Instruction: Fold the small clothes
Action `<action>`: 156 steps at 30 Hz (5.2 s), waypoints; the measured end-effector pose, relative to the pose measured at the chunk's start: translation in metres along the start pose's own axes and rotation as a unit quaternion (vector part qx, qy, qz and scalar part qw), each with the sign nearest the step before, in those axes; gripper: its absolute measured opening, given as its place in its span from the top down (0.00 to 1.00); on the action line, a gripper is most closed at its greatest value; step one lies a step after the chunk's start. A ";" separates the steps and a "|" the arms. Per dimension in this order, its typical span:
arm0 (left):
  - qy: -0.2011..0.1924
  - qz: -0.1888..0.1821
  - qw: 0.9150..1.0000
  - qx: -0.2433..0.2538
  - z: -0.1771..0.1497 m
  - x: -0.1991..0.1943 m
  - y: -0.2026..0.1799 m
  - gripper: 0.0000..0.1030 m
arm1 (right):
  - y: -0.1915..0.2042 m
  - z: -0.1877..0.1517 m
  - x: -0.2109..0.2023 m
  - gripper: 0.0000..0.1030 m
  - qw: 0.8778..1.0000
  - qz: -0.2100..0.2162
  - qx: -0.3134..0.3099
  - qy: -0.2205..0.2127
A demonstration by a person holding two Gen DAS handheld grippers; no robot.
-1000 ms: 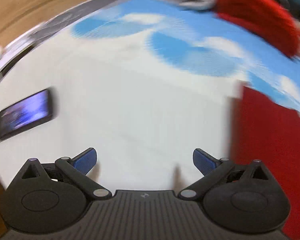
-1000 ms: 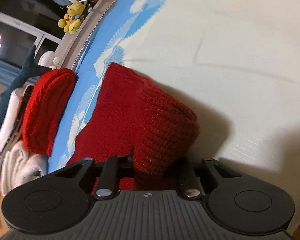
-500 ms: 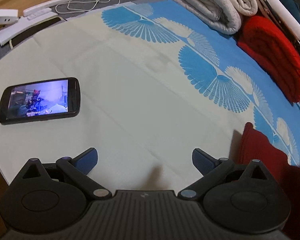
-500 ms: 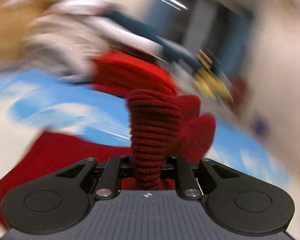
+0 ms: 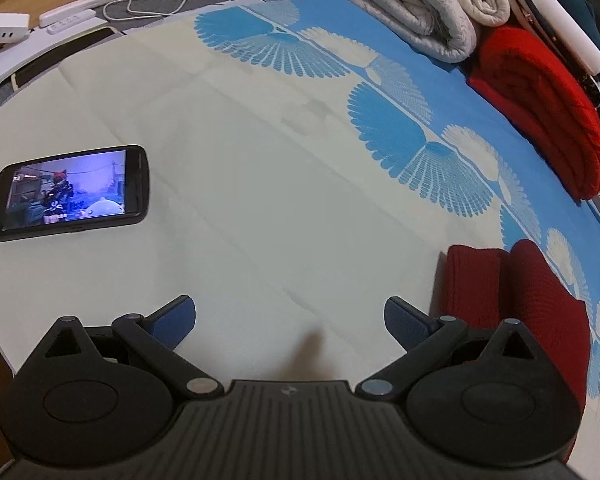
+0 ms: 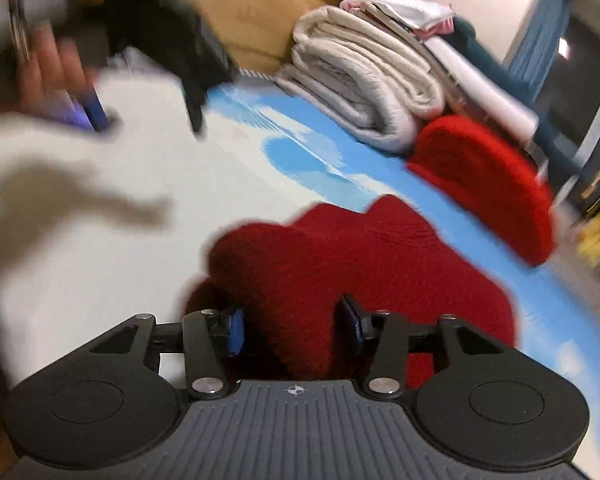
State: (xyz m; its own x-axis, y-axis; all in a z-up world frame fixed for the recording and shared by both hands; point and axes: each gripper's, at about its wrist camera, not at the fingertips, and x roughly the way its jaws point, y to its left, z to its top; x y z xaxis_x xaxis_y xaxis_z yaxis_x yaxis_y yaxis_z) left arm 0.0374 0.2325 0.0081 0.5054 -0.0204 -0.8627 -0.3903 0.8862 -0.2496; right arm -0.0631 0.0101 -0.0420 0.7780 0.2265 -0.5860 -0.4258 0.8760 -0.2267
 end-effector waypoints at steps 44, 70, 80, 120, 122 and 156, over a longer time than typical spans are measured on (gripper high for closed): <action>0.090 -0.156 0.982 -0.049 -0.150 0.012 -0.089 0.01 | -0.322 -0.033 0.071 0.17 0.863 0.043 0.500 0.067; 0.048 -0.068 0.965 0.250 0.021 0.103 -0.317 0.54 | -0.351 -0.124 0.006 0.71 0.792 -0.041 0.605 0.069; 0.047 -0.040 0.954 0.293 0.038 0.140 -0.402 0.56 | -0.335 -0.148 -0.012 0.49 0.730 -0.047 0.678 0.067; -0.153 -0.067 0.921 0.351 -0.219 -0.087 -0.180 0.00 | -0.116 -0.085 -0.134 0.04 0.931 -0.201 0.305 -0.014; -0.168 -0.047 0.912 0.371 -0.239 -0.082 -0.178 0.00 | -0.100 -0.091 -0.134 0.04 0.937 -0.191 0.294 0.005; -0.116 -0.055 0.931 0.342 -0.231 -0.052 -0.181 0.00 | -0.102 -0.087 -0.106 0.04 0.932 -0.229 0.277 0.051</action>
State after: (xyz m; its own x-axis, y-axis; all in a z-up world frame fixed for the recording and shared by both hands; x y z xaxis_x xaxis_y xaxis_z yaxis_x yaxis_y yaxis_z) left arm -0.0965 -0.0338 -0.0034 0.6968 -0.0976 -0.7106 0.2145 0.9737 0.0766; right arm -0.1421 -0.1403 -0.0249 0.7593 -0.2424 -0.6038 0.2667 0.9624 -0.0511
